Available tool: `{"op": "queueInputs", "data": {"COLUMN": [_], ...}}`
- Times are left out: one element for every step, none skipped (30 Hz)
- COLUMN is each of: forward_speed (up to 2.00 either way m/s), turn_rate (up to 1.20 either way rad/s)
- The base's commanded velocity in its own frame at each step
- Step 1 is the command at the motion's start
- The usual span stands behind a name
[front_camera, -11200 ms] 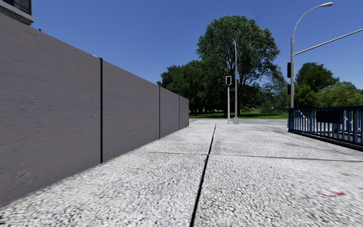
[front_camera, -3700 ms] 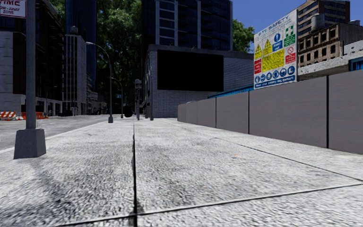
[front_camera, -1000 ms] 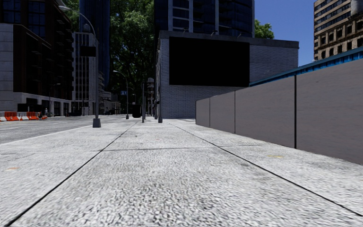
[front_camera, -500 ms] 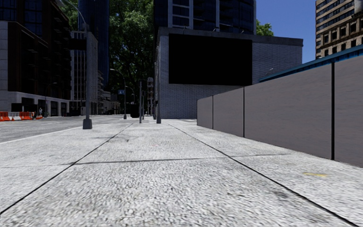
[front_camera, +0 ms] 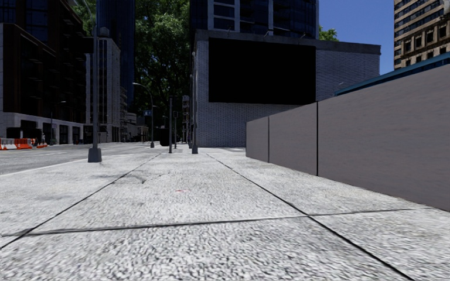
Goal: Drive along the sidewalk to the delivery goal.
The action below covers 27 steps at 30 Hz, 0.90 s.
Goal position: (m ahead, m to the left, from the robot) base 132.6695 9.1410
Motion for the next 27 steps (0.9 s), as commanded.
{"op": "queueInputs", "data": {"forward_speed": [1.92, 1.92, 1.92, 1.92, 1.92, 1.92, 1.92, 1.92, 1.93, 1.93, 1.93, 1.93, 1.93, 1.94, 1.94, 1.94, 1.94, 1.94, 1.94, 1.94, 1.94, 1.94, 1.94, 1.94, 1.94, 1.94, 1.94], "turn_rate": [0.00, 0.00, 0.00, 0.00, 0.00, 0.00, 0.00, 0.00, 0.00, 0.00, 0.00, 0.00, 0.00, 0.00, 0.00, 0.00, 0.00, 0.00, 0.00, 0.00, 0.00, 0.00, 0.00, 0.00, 0.00, 0.00, 0.00]}}
